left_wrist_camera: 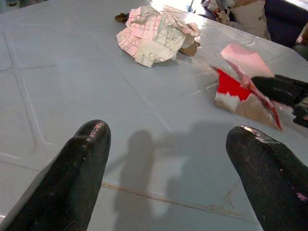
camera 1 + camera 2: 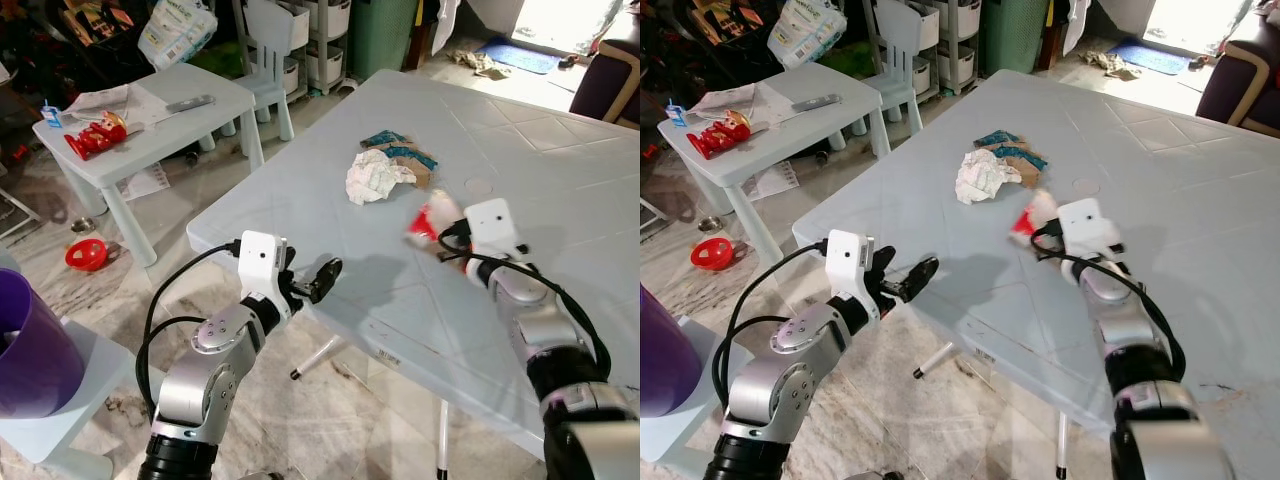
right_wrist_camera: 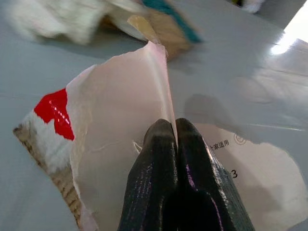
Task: Picking trash to rubbish bin
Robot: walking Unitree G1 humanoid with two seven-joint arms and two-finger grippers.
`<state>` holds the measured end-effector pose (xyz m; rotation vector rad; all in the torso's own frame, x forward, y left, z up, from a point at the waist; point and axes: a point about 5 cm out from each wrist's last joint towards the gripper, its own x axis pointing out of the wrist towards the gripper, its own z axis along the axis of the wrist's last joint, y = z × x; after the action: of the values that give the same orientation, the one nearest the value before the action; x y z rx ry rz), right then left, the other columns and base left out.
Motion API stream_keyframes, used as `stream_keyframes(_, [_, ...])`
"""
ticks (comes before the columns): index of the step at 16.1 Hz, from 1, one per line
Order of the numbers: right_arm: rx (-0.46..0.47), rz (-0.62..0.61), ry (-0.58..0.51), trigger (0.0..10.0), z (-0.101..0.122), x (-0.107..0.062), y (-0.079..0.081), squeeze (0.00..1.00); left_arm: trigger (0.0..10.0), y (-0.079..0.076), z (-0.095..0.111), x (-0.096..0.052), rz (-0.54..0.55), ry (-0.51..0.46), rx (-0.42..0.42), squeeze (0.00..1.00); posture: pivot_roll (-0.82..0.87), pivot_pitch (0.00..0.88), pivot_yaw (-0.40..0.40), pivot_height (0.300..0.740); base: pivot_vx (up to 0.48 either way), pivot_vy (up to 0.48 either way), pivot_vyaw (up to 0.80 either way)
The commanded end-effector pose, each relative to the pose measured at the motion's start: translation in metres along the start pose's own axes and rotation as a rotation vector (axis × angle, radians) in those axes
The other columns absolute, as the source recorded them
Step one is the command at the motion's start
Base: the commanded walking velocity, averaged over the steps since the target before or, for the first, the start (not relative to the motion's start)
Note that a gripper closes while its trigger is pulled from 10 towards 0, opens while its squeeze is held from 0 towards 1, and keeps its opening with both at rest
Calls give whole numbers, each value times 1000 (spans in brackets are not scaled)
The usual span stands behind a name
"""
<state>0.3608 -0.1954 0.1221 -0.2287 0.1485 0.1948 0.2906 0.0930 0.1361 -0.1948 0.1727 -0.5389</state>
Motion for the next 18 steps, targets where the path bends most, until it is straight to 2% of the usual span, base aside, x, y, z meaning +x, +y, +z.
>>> stream_keyframes(1, [71,90,-25,0,7,-4,10,0,10000,-1,3,2,0,-1,18,0,-19,74,4,740,0,0,0])
stream_keyframes(2, [104,146,-45,0,12,-7,16,0,10000,-1,2,3,0,0,20,0,-19,74,4,740,0,0,0])
stream_keyframes(3, [135,260,-68,0,19,-14,30,0,10000,-1,2,5,-1,2,21,0,-27,71,8,740,0,0,0])
stream_keyframes(5, [187,420,-105,0,27,-29,47,0,10000,-1,2,6,-6,3,21,0,-28,69,11,740,0,0,0])
stream_keyframes(6, [219,461,-114,0,29,-34,51,0,10000,-1,2,6,-7,4,20,0,-29,67,14,740,0,0,0])
stream_keyframes(7, [219,468,-125,0,32,-37,51,0,10000,-1,1,6,-6,12,7,0,-29,66,16,740,0,0,0])
stream_keyframes(9, [219,377,-152,0,38,-38,36,0,10000,1,-1,6,-4,21,-43,0,-30,61,23,740,0,0,0])
stream_keyframes(11, [175,248,-186,0,47,-36,17,0,10000,4,0,7,3,19,-38,0,-29,56,24,740,0,0,0])
stream_keyframes(13, [155,199,-167,0,46,-36,10,0,10000,9,0,8,22,10,-34,0,-32,52,23,740,0,0,0])
stream_keyframes(16, [150,208,-151,0,42,-41,11,0,10000,21,5,11,40,-30,-56,0,-37,50,26,740,0,0,0])
stream_keyframes(18, [155,267,-109,0,34,-45,22,0,10000,22,11,19,-24,-43,-62,0,-48,47,28,740,0,0,0])
